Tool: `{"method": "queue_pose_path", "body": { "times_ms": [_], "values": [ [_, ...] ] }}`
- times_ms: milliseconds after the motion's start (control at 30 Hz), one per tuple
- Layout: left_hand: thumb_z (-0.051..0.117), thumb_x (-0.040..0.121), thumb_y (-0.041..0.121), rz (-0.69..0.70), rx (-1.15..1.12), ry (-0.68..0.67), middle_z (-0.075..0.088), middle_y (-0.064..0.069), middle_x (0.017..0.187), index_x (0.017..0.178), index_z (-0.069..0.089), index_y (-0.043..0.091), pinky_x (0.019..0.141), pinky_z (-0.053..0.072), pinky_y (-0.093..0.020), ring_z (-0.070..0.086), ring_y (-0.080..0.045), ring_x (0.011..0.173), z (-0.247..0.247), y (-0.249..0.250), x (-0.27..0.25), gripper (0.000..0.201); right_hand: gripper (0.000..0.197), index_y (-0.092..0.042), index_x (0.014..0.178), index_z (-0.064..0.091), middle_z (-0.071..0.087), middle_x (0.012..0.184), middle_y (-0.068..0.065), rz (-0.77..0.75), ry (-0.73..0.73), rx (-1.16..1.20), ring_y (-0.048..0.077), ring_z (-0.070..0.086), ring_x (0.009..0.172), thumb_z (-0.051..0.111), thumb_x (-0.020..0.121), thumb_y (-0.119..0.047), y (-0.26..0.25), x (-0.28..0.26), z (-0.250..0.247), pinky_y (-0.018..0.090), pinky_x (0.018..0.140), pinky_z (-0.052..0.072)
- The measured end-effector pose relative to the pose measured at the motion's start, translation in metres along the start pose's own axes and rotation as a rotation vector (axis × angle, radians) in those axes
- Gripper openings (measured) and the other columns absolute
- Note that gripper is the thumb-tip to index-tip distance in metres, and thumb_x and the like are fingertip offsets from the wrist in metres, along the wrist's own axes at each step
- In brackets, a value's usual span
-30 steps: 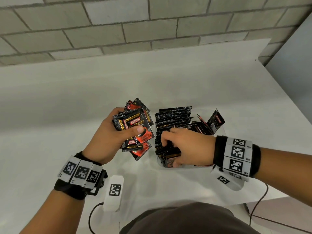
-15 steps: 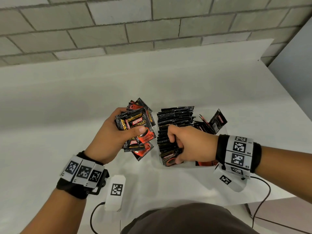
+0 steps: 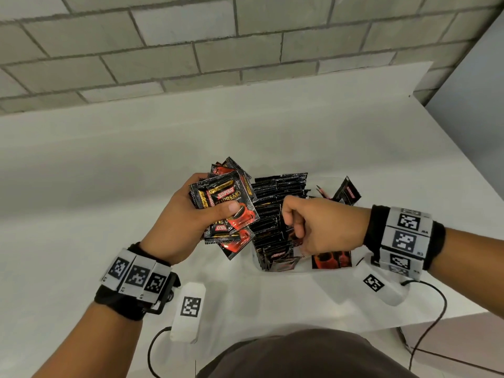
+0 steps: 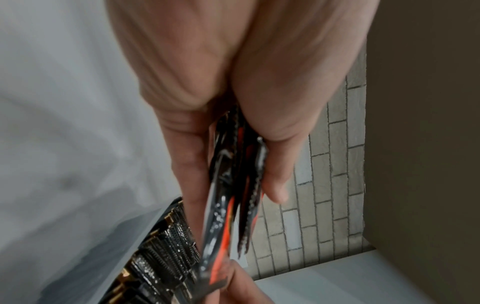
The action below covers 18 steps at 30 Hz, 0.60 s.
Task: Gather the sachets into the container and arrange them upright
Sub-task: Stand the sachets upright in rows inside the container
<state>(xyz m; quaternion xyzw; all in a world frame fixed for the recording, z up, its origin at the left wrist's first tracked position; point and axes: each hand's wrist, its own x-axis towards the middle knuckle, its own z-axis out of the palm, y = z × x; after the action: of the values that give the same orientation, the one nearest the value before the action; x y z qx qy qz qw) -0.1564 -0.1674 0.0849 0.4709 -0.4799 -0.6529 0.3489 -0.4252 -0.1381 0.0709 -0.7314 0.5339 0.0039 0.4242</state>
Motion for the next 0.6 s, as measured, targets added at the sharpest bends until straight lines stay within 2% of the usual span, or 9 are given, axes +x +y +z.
{"method": "queue_pose_path", "body": {
  "times_ms": [67, 133, 167, 233, 300, 367, 400, 500, 600],
  "values": [
    [0.079, 0.075, 0.007, -0.007, -0.008, -0.013, 0.073, -0.015, 0.12, 0.133, 0.055, 0.01, 0.088, 0.06, -0.051, 0.072, -0.037, 0.108, 0.004, 0.001, 0.0, 0.062, 0.048, -0.026, 0.103, 0.047, 0.066, 0.09, -0.001, 0.011, -0.002, -0.001, -0.001, 0.058, 0.061, 0.079, 0.074, -0.005, 0.0, -0.004, -0.005, 0.018, 0.055, 0.049],
    [0.079, 0.075, 0.007, -0.007, -0.01, -0.032, 0.073, -0.016, 0.12, 0.133, 0.054, 0.009, 0.087, 0.061, -0.049, 0.072, -0.037, 0.107, 0.007, 0.002, 0.001, 0.063, 0.039, -0.024, 0.102, 0.051, 0.066, 0.09, 0.0, -0.001, 0.068, 0.065, 0.001, 0.063, 0.064, 0.071, 0.079, 0.0, -0.004, -0.008, -0.016, 0.017, 0.058, 0.051],
    [0.079, 0.076, 0.006, -0.006, -0.011, -0.042, 0.072, -0.017, 0.121, 0.133, 0.054, 0.009, 0.086, 0.061, -0.049, 0.072, -0.038, 0.107, 0.009, 0.002, 0.001, 0.063, 0.034, -0.022, 0.101, 0.054, 0.067, 0.09, 0.002, -0.019, 0.126, 0.13, 0.008, 0.068, 0.067, 0.067, 0.081, 0.003, -0.007, -0.011, -0.023, 0.022, 0.062, 0.056],
    [0.079, 0.077, 0.004, -0.005, -0.016, -0.057, 0.071, -0.018, 0.122, 0.134, 0.053, 0.008, 0.087, 0.06, -0.05, 0.071, -0.039, 0.109, 0.013, 0.003, 0.002, 0.062, 0.025, -0.017, 0.099, 0.061, 0.068, 0.089, 0.008, -0.066, 0.236, 0.282, 0.03, 0.069, 0.075, 0.064, 0.084, 0.003, -0.017, -0.017, -0.036, 0.041, 0.068, 0.062],
    [0.083, 0.079, 0.002, -0.005, -0.029, -0.076, 0.071, -0.019, 0.122, 0.134, 0.053, 0.007, 0.087, 0.06, -0.049, 0.071, -0.039, 0.11, 0.016, 0.002, 0.004, 0.063, 0.018, -0.016, 0.1, 0.065, 0.069, 0.088, 0.01, -0.125, 0.31, 0.403, 0.037, 0.066, 0.078, 0.074, 0.085, -0.01, -0.033, -0.021, -0.041, 0.048, 0.066, 0.062],
    [0.085, 0.076, 0.005, -0.004, -0.041, -0.098, 0.071, -0.019, 0.122, 0.133, 0.053, 0.007, 0.085, 0.06, -0.045, 0.071, -0.038, 0.11, 0.022, 0.003, 0.005, 0.065, 0.032, -0.02, 0.105, 0.065, 0.069, 0.088, 0.006, -0.172, 0.36, 0.436, 0.034, 0.067, 0.076, 0.083, 0.079, -0.028, -0.049, -0.021, -0.04, 0.044, 0.064, 0.062],
    [0.088, 0.073, 0.01, -0.007, -0.047, -0.111, 0.07, -0.02, 0.122, 0.133, 0.053, 0.007, 0.085, 0.06, -0.045, 0.07, -0.039, 0.11, 0.024, 0.003, 0.005, 0.07, 0.042, -0.023, 0.109, 0.064, 0.069, 0.087, 0.004, -0.18, 0.369, 0.435, 0.032, 0.068, 0.074, 0.087, 0.075, -0.032, -0.053, -0.02, -0.039, 0.042, 0.062, 0.062],
    [0.098, 0.061, 0.03, -0.034, -0.096, -0.161, 0.065, -0.027, 0.128, 0.136, 0.051, 0.005, 0.093, 0.057, -0.056, 0.067, -0.044, 0.115, 0.03, 0.006, 0.005, 0.092, 0.062, -0.027, 0.123, 0.057, 0.068, 0.084, 0.007, -0.184, 0.371, 0.467, 0.031, 0.07, 0.066, 0.091, 0.072, -0.017, -0.054, -0.013, -0.034, 0.043, 0.061, 0.063],
    [0.095, 0.066, 0.029, -0.038, -0.118, -0.174, 0.065, -0.025, 0.13, 0.139, 0.05, 0.005, 0.093, 0.057, -0.057, 0.066, -0.045, 0.116, 0.03, 0.008, 0.005, 0.089, 0.068, -0.03, 0.132, 0.053, 0.065, 0.082, 0.01, -0.201, 0.366, 0.475, 0.032, 0.069, 0.063, 0.084, 0.078, -0.005, -0.046, -0.013, -0.035, 0.041, 0.062, 0.063]
  ]
}}
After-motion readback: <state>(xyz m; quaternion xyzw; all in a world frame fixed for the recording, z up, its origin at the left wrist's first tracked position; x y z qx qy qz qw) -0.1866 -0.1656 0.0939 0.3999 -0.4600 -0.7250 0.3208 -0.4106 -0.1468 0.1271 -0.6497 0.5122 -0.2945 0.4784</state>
